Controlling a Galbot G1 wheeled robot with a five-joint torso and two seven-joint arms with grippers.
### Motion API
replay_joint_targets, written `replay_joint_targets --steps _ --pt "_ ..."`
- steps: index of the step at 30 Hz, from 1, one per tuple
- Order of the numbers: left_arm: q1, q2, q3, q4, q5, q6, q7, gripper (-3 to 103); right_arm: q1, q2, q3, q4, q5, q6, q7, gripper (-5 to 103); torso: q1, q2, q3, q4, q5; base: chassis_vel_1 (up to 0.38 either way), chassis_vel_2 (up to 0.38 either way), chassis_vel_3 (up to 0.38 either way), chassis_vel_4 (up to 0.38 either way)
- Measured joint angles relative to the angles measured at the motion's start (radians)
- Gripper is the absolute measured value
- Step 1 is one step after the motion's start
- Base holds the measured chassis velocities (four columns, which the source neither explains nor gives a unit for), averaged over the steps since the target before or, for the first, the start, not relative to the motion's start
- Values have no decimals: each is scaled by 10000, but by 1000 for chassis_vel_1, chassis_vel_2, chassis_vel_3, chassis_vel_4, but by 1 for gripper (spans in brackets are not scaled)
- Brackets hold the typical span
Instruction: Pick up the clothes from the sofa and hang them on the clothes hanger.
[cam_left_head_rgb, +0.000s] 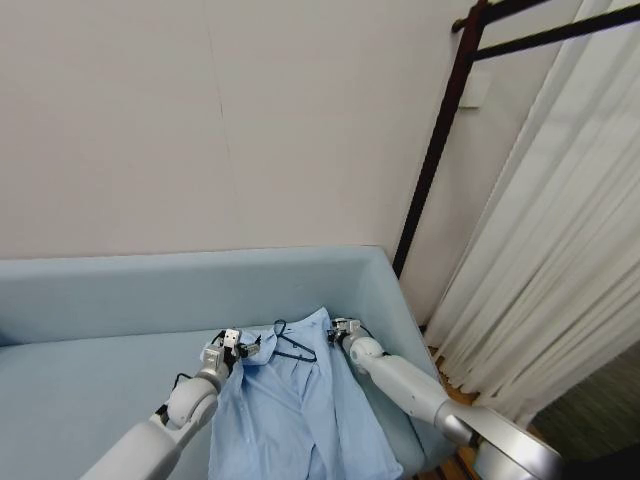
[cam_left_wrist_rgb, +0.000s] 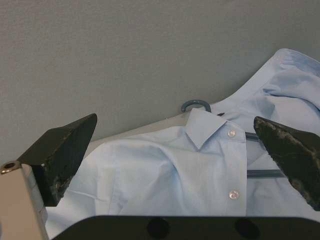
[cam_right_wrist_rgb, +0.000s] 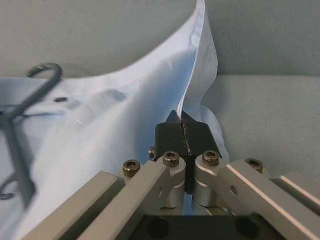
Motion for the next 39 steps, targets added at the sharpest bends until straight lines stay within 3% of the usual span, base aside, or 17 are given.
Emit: replay_joint_targets --steps 9,19,25,36,38,39 --pt "-20 -26 25 0 0 -9 -5 100 -357 -373 124 1123 -24 77 141 0 0 -1 0 -1 1 0 0 0 0" --pt "50 -51 27 -84 14 -42 -7 100 -847 -1547 46 4606 790 -486 847 0 -1 0 -1 -2 0 0 0 0 0" --pt "36 -55 27 -117 18 -46 -31 100 -1314 -1567 -424 5886 820 -778 1241 0 -1 0 -1 -1 0 0 0 0 0" --pt "140 7 -43 -254 8 -41 -130 100 -1235 -1567 -221 5704 -213 -1109 1998 -2 0 0 -1 -1 1 0 0 0 0" --pt "158 -20 -48 -254 8 -41 -138 100 -976 -1628 -108 5321 -353 -1222 2153 9 0 0 -1 -3 0 0 0 0 0" --pt "161 -32 -40 -252 8 -41 -138 100 -845 -1602 -58 5040 -395 -1239 2191 9 0 0 -1 -3 1 0 0 0 0"
